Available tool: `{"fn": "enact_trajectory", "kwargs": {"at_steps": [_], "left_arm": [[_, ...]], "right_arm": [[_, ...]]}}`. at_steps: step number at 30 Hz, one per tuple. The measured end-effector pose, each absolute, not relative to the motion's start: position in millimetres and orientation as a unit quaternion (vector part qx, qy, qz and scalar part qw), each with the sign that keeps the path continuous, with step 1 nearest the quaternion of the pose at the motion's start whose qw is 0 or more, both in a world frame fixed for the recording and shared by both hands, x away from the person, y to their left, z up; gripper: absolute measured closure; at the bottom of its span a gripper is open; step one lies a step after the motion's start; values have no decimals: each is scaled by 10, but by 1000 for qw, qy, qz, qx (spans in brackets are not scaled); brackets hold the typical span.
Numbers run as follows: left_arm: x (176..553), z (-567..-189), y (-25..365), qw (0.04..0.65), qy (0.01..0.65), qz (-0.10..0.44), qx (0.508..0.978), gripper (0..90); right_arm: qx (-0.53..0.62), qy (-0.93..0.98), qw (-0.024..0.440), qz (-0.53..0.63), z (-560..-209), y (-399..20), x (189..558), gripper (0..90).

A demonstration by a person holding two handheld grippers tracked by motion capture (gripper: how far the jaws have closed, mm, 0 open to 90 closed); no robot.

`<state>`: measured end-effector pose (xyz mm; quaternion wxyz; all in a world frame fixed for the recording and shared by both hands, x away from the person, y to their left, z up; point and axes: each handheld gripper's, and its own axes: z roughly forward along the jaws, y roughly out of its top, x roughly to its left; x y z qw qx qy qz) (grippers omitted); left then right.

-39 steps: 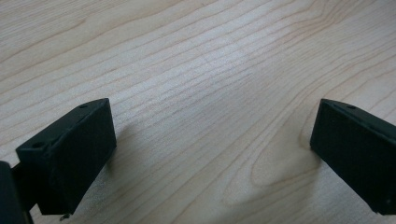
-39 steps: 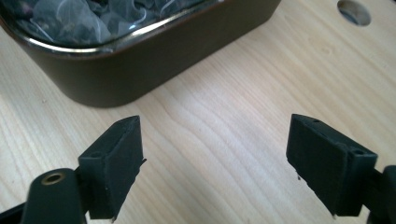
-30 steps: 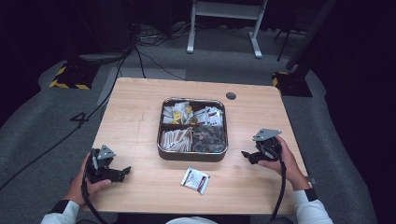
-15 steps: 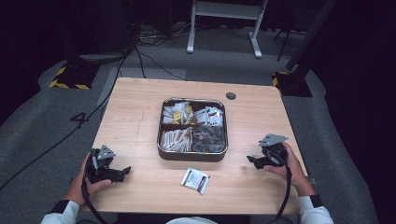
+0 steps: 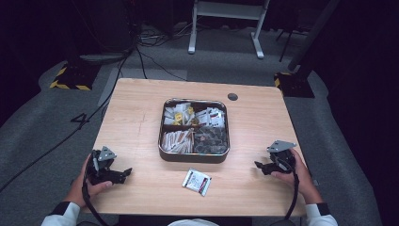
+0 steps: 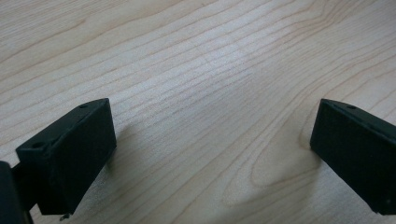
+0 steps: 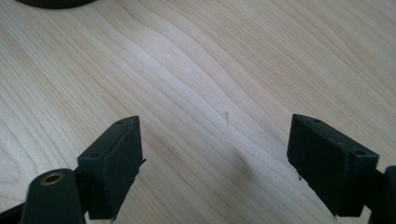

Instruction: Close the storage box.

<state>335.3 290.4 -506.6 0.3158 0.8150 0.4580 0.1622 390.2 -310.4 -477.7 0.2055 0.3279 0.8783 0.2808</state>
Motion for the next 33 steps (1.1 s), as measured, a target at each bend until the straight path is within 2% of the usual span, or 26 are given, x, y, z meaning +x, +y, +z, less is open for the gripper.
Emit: {"fn": "enact_trajectory", "kwargs": {"at_steps": [33], "left_arm": [[3361,-5068,2901,317,457,163,815,4]], "right_arm": [[429,810,193,351,-5041,-3619,3680,152]]}}
